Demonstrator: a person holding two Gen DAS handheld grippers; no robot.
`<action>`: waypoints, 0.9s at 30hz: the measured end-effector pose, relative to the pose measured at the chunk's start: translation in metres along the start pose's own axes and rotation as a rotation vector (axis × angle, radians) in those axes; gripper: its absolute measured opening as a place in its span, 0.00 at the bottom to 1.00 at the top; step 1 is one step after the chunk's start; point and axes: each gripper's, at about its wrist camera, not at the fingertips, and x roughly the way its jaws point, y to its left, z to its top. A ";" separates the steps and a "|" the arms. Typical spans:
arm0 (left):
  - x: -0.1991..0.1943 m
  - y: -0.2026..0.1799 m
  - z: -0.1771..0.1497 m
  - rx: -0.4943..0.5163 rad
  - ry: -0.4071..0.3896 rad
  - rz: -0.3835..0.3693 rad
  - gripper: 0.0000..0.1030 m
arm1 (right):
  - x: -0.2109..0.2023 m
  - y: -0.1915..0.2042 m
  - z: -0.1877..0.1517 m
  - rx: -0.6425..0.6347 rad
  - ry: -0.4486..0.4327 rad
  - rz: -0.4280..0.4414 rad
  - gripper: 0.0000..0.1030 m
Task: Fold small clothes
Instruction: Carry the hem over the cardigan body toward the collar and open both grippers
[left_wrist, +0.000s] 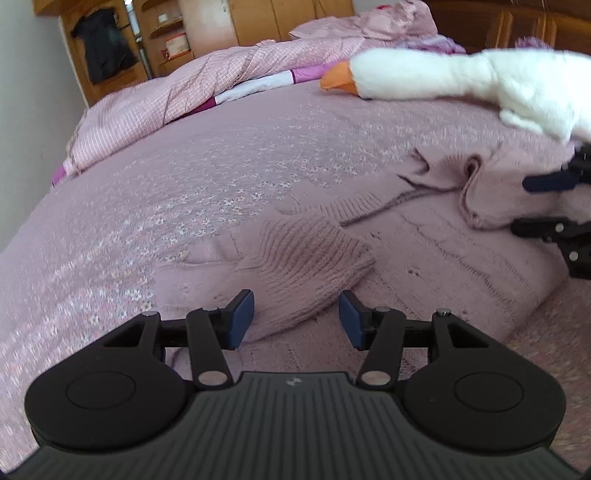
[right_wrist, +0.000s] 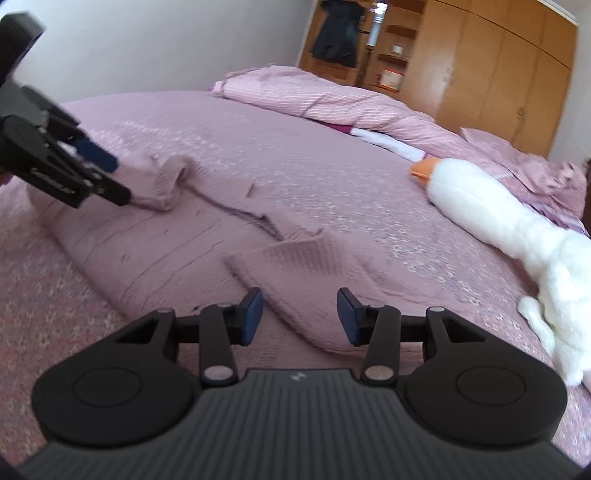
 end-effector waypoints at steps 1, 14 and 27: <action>0.003 -0.002 -0.001 0.015 -0.007 0.014 0.57 | 0.002 0.003 -0.001 -0.014 0.002 -0.009 0.45; 0.019 0.036 0.017 -0.125 -0.081 0.155 0.11 | 0.000 -0.021 0.008 0.045 -0.116 -0.166 0.11; 0.070 0.103 0.004 -0.430 0.020 0.237 0.25 | 0.062 -0.099 -0.014 0.388 0.103 -0.337 0.14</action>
